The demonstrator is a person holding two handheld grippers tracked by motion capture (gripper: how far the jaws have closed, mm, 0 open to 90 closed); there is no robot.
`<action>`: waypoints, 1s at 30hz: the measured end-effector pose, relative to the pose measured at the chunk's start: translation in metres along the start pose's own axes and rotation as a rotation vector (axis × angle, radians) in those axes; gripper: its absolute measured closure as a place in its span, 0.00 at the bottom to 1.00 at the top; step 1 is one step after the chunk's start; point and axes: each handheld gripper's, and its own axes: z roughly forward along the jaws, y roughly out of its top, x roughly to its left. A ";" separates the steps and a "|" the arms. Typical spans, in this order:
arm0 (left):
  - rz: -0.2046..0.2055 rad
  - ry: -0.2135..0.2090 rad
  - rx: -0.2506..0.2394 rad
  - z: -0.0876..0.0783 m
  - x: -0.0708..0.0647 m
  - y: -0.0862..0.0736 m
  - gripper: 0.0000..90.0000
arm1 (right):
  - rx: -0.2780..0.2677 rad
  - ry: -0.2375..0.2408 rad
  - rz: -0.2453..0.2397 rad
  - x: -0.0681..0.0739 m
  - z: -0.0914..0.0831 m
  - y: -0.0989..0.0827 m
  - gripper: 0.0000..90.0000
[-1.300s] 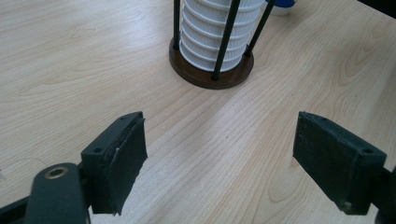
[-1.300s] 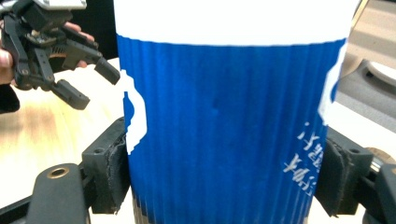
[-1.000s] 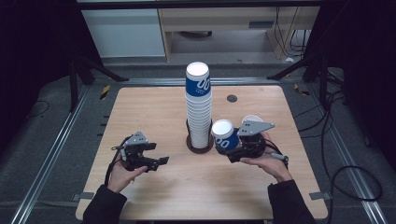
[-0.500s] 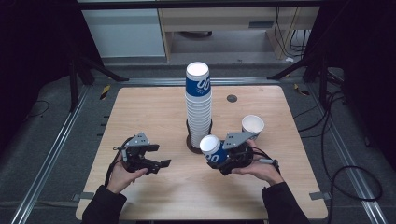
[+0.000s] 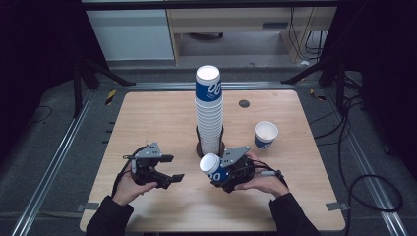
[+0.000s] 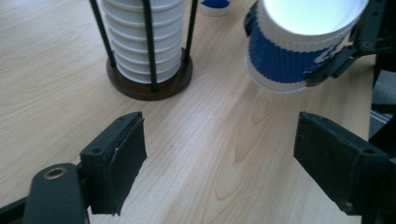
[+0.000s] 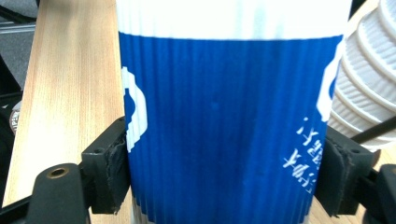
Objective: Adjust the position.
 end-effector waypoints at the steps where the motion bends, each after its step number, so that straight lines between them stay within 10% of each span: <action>1: 0.003 -0.009 0.001 0.001 -0.001 0.000 0.18 | 0.003 0.003 0.001 0.001 0.001 0.000 0.22; 30: 0.073 -0.103 0.083 0.025 -0.023 0.010 0.17 | 0.038 0.080 -0.098 0.020 0.045 0.016 0.22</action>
